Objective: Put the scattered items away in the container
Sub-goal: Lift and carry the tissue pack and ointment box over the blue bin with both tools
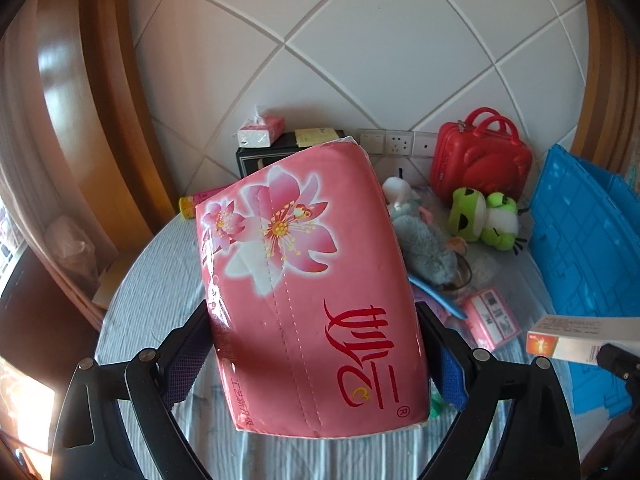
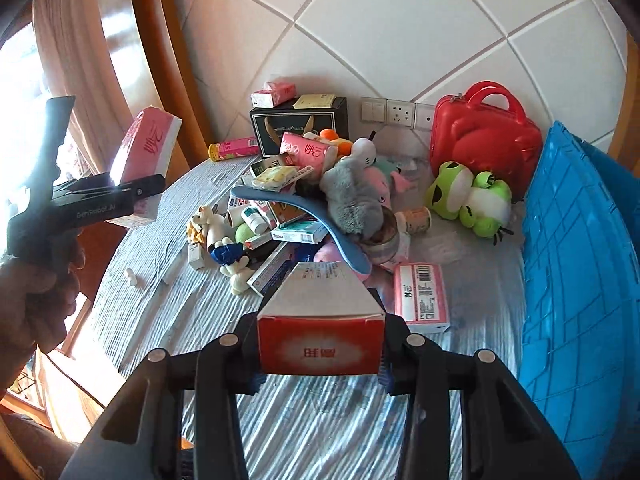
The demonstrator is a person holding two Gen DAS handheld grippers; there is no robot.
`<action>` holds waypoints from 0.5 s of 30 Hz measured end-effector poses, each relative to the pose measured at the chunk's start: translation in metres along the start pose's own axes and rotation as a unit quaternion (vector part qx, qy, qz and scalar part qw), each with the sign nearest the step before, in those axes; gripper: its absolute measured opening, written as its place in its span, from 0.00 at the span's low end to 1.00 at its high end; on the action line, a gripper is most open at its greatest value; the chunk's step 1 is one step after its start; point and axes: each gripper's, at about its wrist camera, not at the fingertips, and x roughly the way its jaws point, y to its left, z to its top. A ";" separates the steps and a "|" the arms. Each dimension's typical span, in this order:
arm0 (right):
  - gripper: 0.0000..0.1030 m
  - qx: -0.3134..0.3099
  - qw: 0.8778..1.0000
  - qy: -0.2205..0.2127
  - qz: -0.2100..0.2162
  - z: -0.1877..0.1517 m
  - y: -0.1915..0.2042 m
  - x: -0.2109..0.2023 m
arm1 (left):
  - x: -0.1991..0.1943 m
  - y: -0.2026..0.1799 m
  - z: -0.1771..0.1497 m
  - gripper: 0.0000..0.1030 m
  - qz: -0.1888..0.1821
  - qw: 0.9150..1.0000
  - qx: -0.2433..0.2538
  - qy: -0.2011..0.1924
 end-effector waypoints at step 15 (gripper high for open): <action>0.39 0.035 0.996 -0.080 -0.034 0.002 -0.120 -0.110 | -0.046 -0.159 0.049 0.92 -0.052 0.996 0.044 -0.053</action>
